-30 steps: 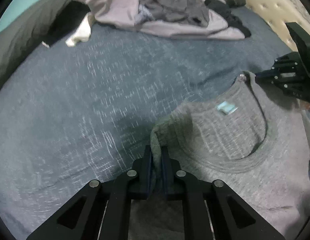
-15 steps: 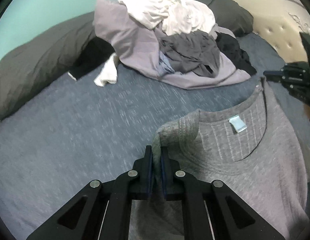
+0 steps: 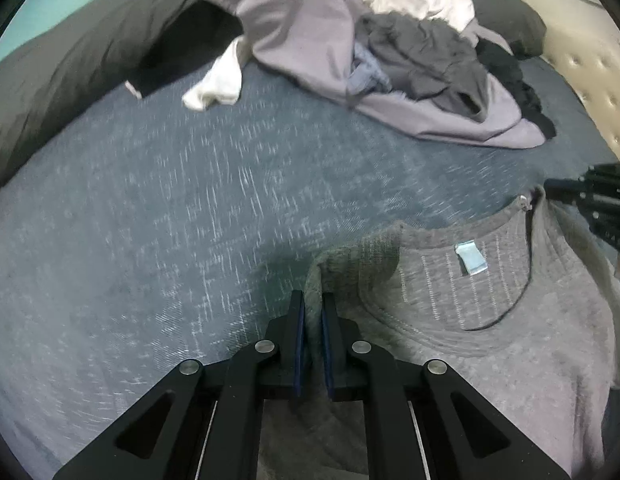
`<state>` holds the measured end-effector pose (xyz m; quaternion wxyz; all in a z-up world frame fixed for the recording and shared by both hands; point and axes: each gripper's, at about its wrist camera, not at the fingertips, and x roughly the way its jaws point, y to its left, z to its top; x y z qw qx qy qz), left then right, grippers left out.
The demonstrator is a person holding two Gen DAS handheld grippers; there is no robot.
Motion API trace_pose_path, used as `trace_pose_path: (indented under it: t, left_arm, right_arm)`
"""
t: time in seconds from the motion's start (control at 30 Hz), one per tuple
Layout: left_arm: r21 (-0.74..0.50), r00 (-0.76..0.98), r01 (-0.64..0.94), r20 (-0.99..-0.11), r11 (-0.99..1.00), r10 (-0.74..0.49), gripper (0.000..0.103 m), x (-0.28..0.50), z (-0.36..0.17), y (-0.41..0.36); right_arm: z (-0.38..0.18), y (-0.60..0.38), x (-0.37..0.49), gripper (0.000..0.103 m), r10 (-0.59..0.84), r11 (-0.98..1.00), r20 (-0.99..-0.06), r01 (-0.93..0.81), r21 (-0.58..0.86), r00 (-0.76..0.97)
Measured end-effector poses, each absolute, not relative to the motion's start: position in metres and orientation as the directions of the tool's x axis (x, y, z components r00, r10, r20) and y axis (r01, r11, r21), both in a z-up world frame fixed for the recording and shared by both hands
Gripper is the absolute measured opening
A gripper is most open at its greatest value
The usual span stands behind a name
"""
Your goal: Fold clothes
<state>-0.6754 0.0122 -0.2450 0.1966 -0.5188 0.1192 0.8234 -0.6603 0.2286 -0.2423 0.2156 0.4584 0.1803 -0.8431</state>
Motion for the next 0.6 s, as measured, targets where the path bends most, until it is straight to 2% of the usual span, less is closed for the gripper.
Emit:
trace_pose_path:
  t: [0.23,0.3,0.37,0.43,0.6]
  left_arm:
    - [-0.035,-0.368,-0.432,-0.906,-0.901,0.212,0.016,-0.672,-0.248,0.008]
    - [-0.066,-0.363,-0.419,-0.902,-0.906,0.233,0.023,-0.672,-0.242,0.002]
    - [-0.105,-0.359,-0.395,-0.897,-0.913,0.259,0.036,-0.672,-0.232,-0.007]
    - [-0.147,-0.369,-0.373,-0.882,-0.916,0.293,0.040,-0.671,-0.220,-0.018]
    - [-0.136,-0.382,-0.370,-0.880,-0.919,0.284,0.041,-0.644,-0.197,-0.039]
  right_arm:
    - [-0.262,0.240,-0.665,0.002,-0.259,-0.871,-0.862,0.491,0.013,-0.436]
    - [-0.259,0.247,-0.663,0.003,-0.283,-0.873,-0.851,0.486,0.039,-0.442]
    - [-0.255,0.258,-0.659,0.003,-0.295,-0.880,-0.841,0.471,0.055,-0.453]
    - [-0.251,0.276,-0.653,0.007,-0.313,-0.892,-0.830,0.444,0.089,-0.461]
    - [-0.242,0.319,-0.624,0.011,-0.310,-0.910,-0.828,0.398,0.116,-0.467]
